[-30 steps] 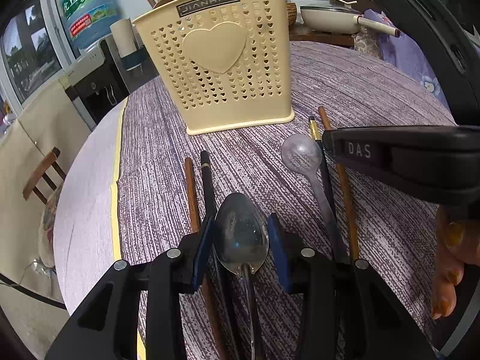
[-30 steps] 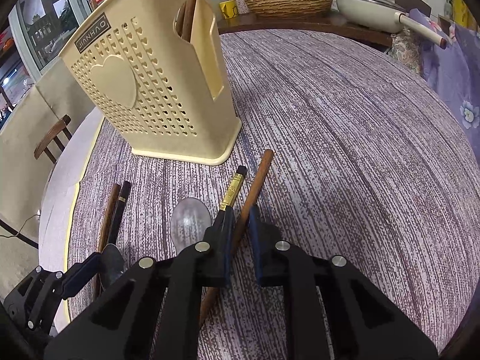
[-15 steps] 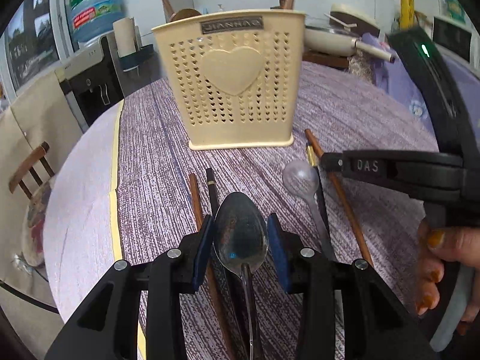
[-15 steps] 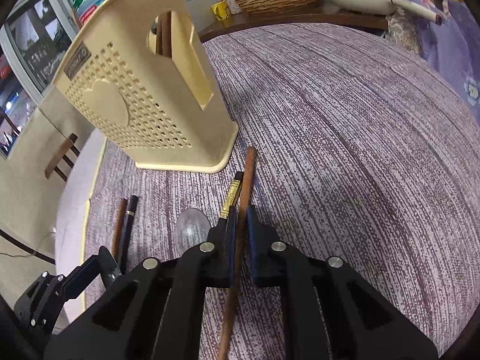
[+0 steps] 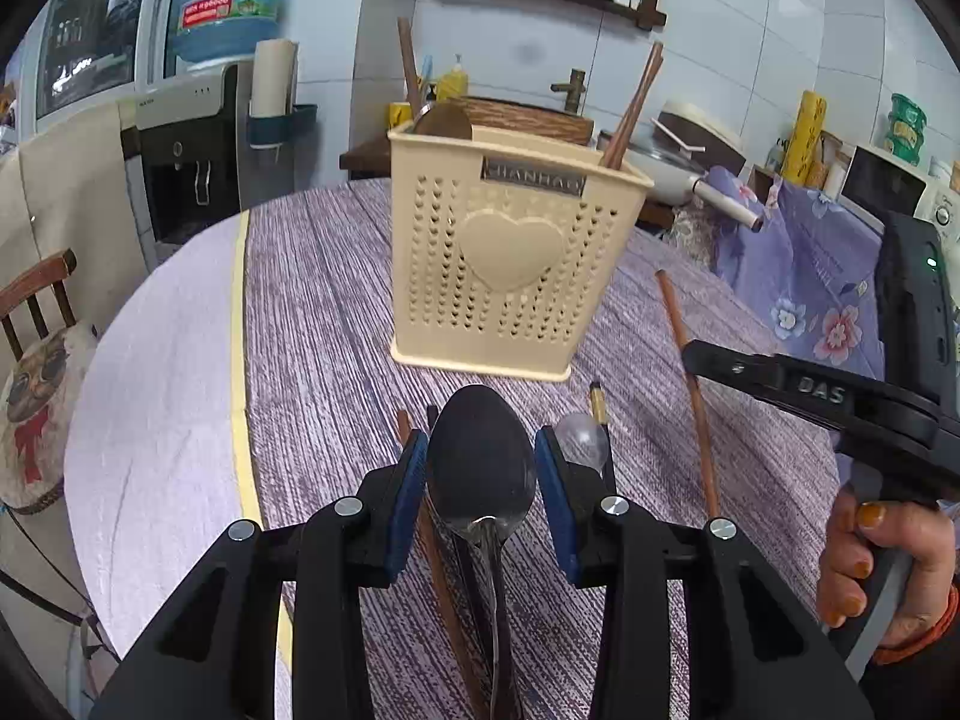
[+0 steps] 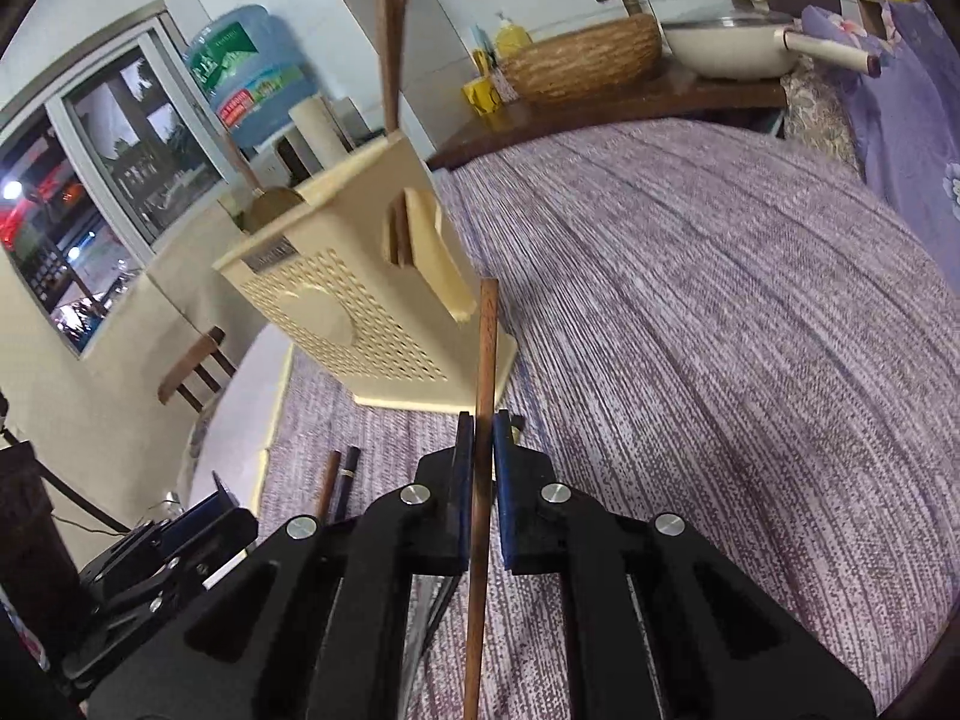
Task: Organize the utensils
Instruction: 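Lift the metal spoon and wooden chopstick and carry them over the holder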
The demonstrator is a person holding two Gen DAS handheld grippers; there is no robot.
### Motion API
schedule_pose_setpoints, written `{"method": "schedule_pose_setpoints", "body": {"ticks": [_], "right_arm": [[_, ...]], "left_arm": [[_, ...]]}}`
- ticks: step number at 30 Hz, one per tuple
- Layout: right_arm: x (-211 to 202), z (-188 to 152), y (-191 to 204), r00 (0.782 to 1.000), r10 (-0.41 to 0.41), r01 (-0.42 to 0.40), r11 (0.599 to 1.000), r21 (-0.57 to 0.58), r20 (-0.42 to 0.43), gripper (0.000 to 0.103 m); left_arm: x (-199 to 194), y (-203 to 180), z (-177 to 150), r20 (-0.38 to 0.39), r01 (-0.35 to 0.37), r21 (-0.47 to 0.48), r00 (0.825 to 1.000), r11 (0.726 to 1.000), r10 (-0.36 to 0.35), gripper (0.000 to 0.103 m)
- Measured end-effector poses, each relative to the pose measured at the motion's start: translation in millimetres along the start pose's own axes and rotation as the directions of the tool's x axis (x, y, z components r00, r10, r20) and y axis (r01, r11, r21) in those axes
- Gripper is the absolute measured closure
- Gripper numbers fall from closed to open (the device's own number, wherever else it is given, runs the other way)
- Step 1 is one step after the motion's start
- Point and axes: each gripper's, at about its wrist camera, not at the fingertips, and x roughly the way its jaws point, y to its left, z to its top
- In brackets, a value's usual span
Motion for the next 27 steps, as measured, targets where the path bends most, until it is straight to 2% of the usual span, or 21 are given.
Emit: {"method": "schedule_pose_setpoints", "body": {"ticks": [8, 15, 27], "right_arm": [[-49.2, 12.4, 2.9, 0.992, 0.093, -0.091, 0.995, -0.027, 0.086, 0.095], [-72.2, 20.3, 8.8, 0.985, 0.116, -0.108, 0.992, -0.068, 0.125, 0.095], [-81.6, 27.6, 32.1, 0.981, 0.132, -0.11, 0.981, -0.159, 0.141, 0.096]], "left_arm": [[-20.0, 9.5, 12.5, 0.071, 0.018, -0.036, 0.997, 0.999, -0.016, 0.066], [-26.9, 11.6, 22.3, 0.101, 0.028, -0.042, 0.995, 0.999, -0.024, 0.066], [-29.2, 13.1, 34.0, 0.114, 0.047, -0.036, 0.993, 0.998, -0.043, 0.066]]}}
